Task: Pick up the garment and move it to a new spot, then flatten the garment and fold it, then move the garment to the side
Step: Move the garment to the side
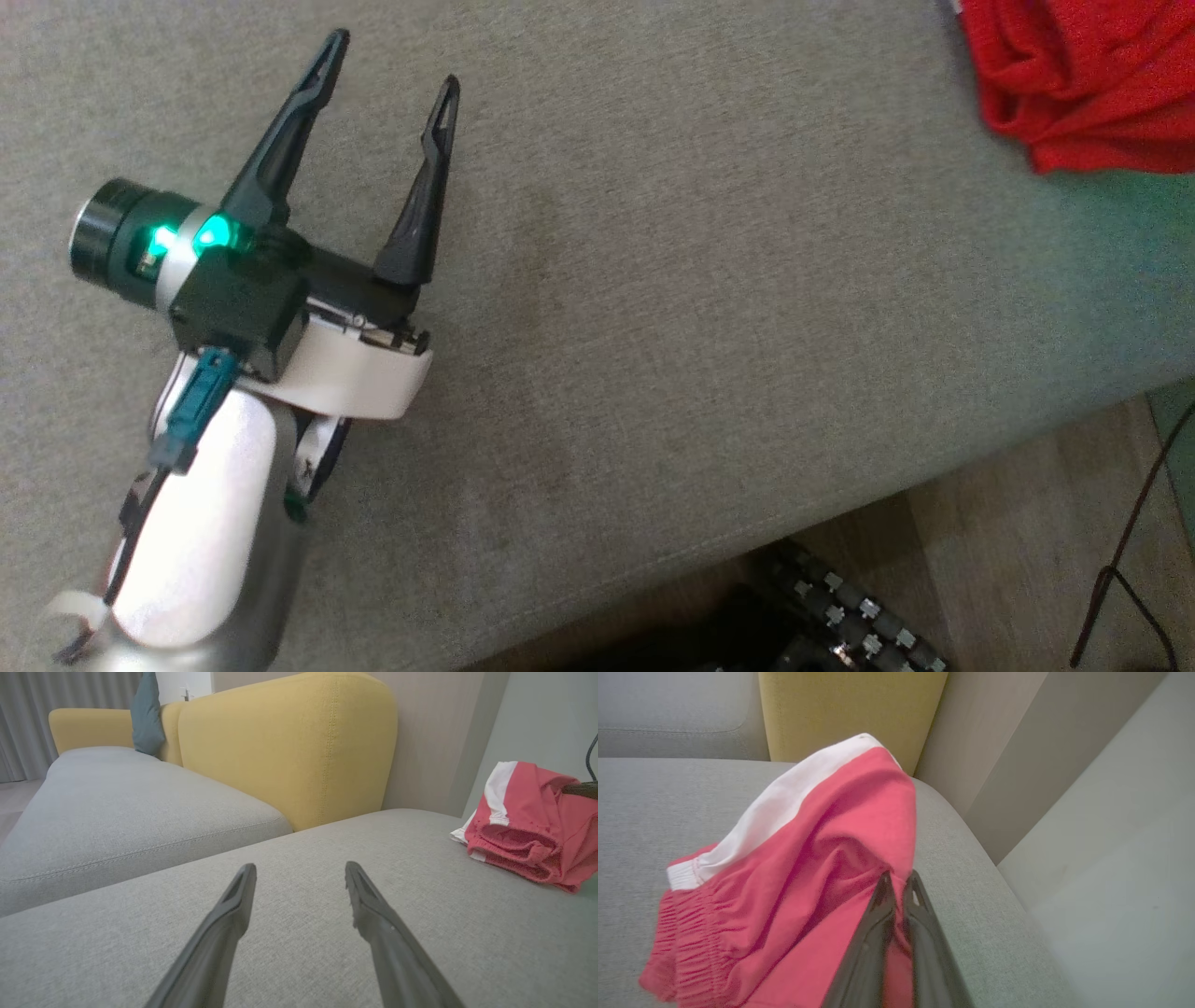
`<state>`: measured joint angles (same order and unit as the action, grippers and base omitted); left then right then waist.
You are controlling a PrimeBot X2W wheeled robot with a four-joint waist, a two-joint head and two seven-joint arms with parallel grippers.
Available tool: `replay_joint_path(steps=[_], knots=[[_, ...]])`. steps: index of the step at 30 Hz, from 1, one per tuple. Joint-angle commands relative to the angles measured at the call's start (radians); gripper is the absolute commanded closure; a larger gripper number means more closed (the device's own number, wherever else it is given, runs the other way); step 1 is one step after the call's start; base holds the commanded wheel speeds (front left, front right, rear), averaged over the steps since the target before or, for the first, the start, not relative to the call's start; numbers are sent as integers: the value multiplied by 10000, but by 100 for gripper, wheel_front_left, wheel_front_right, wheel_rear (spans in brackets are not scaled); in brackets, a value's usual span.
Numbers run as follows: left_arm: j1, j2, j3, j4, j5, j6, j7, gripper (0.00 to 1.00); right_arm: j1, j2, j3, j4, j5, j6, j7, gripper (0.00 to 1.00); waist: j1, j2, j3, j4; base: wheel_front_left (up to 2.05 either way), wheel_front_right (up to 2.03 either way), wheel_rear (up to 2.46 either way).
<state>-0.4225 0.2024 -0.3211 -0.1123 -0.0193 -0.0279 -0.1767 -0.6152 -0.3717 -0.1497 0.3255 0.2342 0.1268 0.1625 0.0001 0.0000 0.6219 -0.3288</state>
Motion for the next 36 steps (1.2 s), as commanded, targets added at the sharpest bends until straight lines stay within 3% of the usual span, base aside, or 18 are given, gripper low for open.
replay_joint_path(steps=[1, 7, 8, 9, 10, 11, 12, 13, 21, 28, 36], knots=[[-217, 143, 177, -341, 45, -52, -30, 0, -105, -302, -122, -214, -109, 39, -35, 100, -1, 0, 143, 105, 0, 0, 0], [-414, 106, 113, -186, -31, -60, -176, 0, -320, -222, -739, 417, -283, 39, -248, 100, -1, 0, 403, 341, 0, 0, 0], [-446, 102, 104, -146, -53, -69, -208, 0, -349, -210, -820, 499, -288, 39, -349, 96, -1, 0, 429, 386, 0, 0, 0], [-472, 95, 97, -99, -74, -72, -239, 0, -357, -232, -893, 595, -374, 39, -444, 65, -1, 0, 442, 423, 0, 0, 0], [-494, 85, 87, -53, -89, -69, -268, 0, -364, -228, -949, 697, -413, 39, -526, 54, -1, 0, 444, 459, 0, 0, 0], [-509, 68, 77, -5, -107, -60, -298, 0, -358, -212, -995, 780, -452, 39, -611, 50, -1, 0, 433, 502, 0, 0, 0], [-516, 50, 68, 47, -125, -49, -330, 0, -338, -183, -1004, 804, -498, 39, -742, 20, -1, 0, 403, 545, 0, 0, 0], [-510, 36, 69, 106, -146, -29, -369, 0, -283, -133, -1038, 835, -568, 39, -832, 0, -1, 0, 349, 581, 0, 0, 0], [34, -145, 147, 633, -446, 247, -671, 0, 938, 653, -1385, 41, -1386, 39, -2051, 0, -1, 0, -692, 887, 0, 0, 0], [796, -349, 318, 976, -753, 597, -783, 0, 2560, 1698, -400, -1547, -1413, 39, -2745, 0, -1, 0, -1786, 1303, 0, 0, 0], [1794, -589, 733, 1212, -1167, 1117, -835, 0, 4144, 2652, 1146, -3062, -1215, 39, -2705, 0, -1, 0, -3068, 2335, 0, 0, 0]])
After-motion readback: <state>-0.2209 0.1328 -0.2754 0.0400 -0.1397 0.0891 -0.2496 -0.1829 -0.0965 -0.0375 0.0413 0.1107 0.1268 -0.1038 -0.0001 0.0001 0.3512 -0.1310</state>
